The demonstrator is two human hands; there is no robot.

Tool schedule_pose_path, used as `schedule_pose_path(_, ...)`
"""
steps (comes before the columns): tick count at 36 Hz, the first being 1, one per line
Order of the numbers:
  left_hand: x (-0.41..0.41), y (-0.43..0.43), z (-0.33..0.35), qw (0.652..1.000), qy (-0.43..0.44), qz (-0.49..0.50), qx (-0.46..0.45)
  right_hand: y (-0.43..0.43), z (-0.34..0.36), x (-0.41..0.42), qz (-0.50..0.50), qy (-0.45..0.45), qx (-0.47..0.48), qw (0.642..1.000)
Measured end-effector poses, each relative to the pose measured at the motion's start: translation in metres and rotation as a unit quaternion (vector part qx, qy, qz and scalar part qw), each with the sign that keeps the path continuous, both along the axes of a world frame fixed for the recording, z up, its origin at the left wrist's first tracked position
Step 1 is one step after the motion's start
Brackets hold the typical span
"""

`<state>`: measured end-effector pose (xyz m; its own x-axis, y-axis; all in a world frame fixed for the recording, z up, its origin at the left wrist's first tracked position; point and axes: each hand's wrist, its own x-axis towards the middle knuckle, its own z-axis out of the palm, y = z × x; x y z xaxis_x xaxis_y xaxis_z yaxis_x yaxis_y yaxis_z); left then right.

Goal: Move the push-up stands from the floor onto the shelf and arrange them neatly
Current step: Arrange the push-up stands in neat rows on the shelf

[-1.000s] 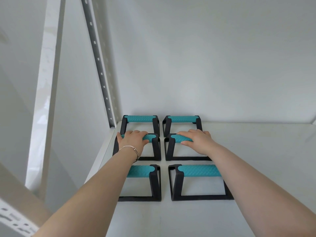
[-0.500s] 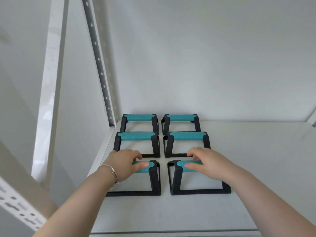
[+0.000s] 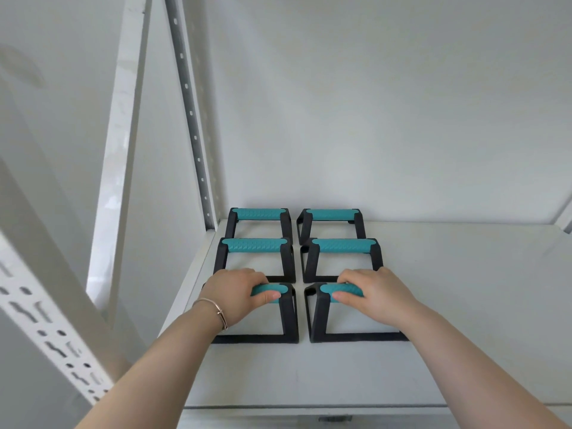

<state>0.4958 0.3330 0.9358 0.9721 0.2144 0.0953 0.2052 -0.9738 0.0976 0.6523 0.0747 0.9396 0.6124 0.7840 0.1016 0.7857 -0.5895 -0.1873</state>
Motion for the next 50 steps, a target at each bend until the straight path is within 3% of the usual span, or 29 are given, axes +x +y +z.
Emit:
schedule_pose_path(5, 0.001, -0.004, -0.006, 0.999, -0.006, -0.027, 0.027, 0.007, -0.001, -0.007, -0.003, -0.025, -0.061, 0.998)
schedule_pose_path(20, 0.004, -0.004, -0.003, 1.0, -0.016, -0.022, 0.011, 0.012, -0.006, -0.009, -0.007, -0.001, -0.024, 1.0)
schedule_pose_path(35, 0.012, -0.01, 0.005, 0.999, 0.037, -0.012, -0.005, 0.015, -0.003, -0.009, -0.01, 0.027, -0.022, 0.999)
schedule_pose_path(50, 0.009, -0.008, -0.007, 0.999, -0.004, -0.002, 0.032, 0.015, -0.01, -0.004, -0.01, 0.013, -0.013, 1.0)
